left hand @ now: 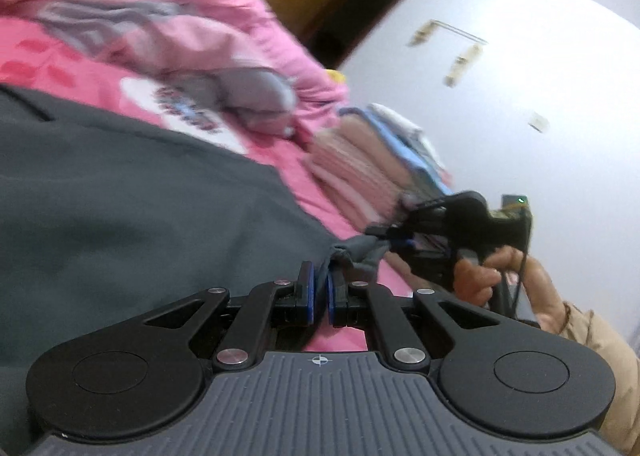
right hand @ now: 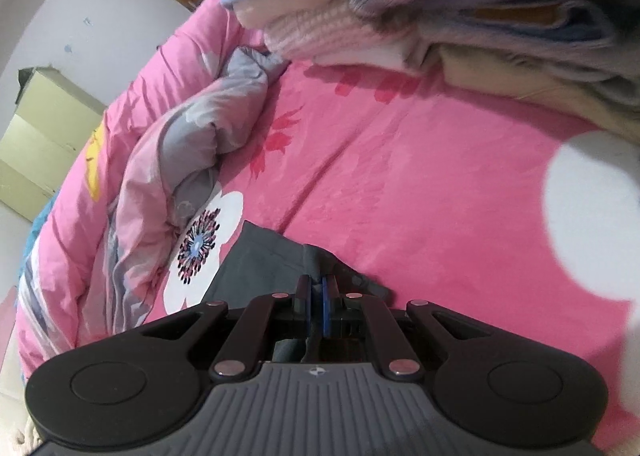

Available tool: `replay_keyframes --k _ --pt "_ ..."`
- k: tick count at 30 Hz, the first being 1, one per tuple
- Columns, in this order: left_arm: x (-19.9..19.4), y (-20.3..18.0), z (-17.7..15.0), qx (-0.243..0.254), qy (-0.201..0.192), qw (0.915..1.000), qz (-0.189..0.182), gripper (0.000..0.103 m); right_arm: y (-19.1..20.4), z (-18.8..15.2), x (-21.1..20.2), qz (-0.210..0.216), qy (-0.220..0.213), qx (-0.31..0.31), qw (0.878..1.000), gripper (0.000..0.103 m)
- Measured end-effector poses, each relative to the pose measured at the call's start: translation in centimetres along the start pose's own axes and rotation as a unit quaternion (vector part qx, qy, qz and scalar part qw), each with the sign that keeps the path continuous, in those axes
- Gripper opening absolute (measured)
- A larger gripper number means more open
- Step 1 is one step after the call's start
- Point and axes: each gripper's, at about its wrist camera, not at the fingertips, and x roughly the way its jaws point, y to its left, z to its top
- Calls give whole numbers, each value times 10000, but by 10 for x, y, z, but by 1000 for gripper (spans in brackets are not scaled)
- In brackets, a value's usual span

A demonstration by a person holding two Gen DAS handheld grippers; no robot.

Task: Fold clothes
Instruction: 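Open the right gripper and lift it away from the folded trousers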

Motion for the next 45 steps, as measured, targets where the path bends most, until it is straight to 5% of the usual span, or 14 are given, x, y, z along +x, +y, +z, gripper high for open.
replay_keyframes --k 6,10,14,19,23,25,30,34,37,41,45 --pt "12 26 8 -613 101 9966 536 5 -1 1 32 39 47 55 10000 19" --pt "13 29 10 -687 118 9958 598 5 -14 0 4 434 -531 140 9976 22" --pt "14 30 11 -651 141 9956 656 5 -15 -12 -39 666 -972 -480 9919 25" --pt "14 25 8 -411 131 9954 850 7 19 -48 -37 1155 -316 -2102 9703 25" --pt "11 21 6 -264 48 9949 976 8 38 -73 -1 1060 141 -2788 9544 24" --pt "5 17 5 -148 -83 9933 1140 10 29 -78 25 700 217 -2820 9566 19" --pt "-20 -11 5 607 -628 9849 1495 12 15 -90 21 885 -98 -2920 9523 19" --pt "-2 -43 6 1298 -361 9845 1121 12 13 -90 23 969 -126 -2826 9543 20" --pt "23 -50 0 1443 -63 9822 1204 14 14 -85 26 1025 -101 -2727 9566 20" --pt "43 -24 -2 1053 137 9832 1482 14 10 -80 29 1135 -34 -2515 9612 20" --pt "34 3 3 221 36 9932 1139 14 -12 -55 28 1455 165 -1541 9771 18"
